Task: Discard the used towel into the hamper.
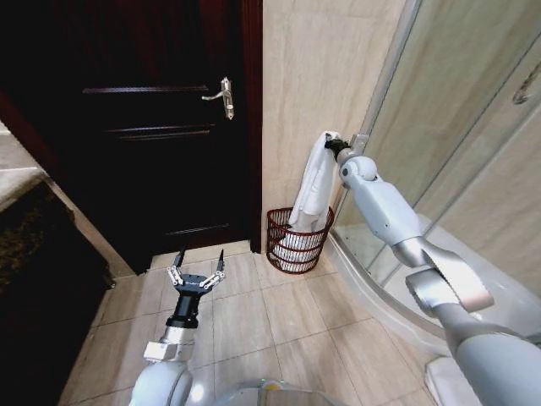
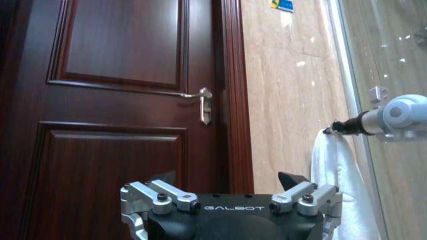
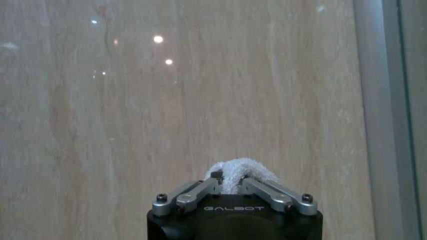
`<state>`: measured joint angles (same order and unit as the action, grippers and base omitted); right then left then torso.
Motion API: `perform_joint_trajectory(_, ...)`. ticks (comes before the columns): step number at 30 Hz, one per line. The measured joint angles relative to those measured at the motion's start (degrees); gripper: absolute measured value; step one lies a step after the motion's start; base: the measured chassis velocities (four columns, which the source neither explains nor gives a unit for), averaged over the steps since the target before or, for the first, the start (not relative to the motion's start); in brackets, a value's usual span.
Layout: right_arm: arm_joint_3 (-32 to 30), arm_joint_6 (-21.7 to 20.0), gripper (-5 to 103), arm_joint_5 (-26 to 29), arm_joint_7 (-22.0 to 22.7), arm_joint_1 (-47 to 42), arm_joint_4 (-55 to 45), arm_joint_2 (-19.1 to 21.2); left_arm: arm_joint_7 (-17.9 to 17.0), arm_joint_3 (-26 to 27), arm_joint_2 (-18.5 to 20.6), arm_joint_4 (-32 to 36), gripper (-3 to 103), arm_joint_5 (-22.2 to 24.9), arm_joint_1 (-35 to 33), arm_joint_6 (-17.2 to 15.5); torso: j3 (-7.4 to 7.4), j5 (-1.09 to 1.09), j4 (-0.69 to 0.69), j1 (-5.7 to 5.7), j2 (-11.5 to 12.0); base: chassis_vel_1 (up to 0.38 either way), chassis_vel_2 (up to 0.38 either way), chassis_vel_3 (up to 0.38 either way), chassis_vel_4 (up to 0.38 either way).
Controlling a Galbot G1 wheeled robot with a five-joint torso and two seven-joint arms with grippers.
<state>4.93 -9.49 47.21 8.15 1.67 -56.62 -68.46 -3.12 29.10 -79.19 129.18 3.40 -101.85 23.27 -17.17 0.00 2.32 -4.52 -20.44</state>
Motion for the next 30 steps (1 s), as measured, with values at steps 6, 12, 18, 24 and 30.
perform_joint_trajectory(6,-0.24,0.18,2,-0.76,-0.40,-1.15,-0.03,-0.26,0.04,0.15,0.03,0.02,100,-0.06,-0.11,0.16,0.95,0.01,0.00,0.43,1.36,0.000,0.000,0.000,0.000)
perform_joint_trajectory(12,-0.32,0.31,2,-1.14,-0.57,-1.41,-0.07,-0.51,0.04,0.25,0.17,0.10,100,0.03,-0.06,0.16,1.86,0.00,0.00,0.94,2.78,0.000,0.000,0.000,0.000)
perform_joint_trajectory(18,-0.30,0.36,2,-1.65,-0.98,-2.02,-0.07,-0.69,0.03,0.29,0.16,0.07,100,0.11,0.09,0.24,2.80,0.00,0.00,1.45,4.24,0.000,0.000,0.000,0.000)
perform_joint_trajectory(24,-0.42,0.48,2,-2.51,-1.06,-3.39,0.01,-1.13,0.03,0.37,0.29,-0.10,100,0.29,0.14,0.30,3.68,0.00,0.00,1.90,5.59,0.000,0.000,0.000,0.000)
perform_joint_trajectory(30,-0.91,0.74,2,-3.41,-1.54,-3.80,0.91,-1.41,0.02,0.46,0.43,-0.16,100,0.38,0.12,0.31,4.67,0.00,0.00,2.34,7.01,0.000,0.000,0.000,0.000)
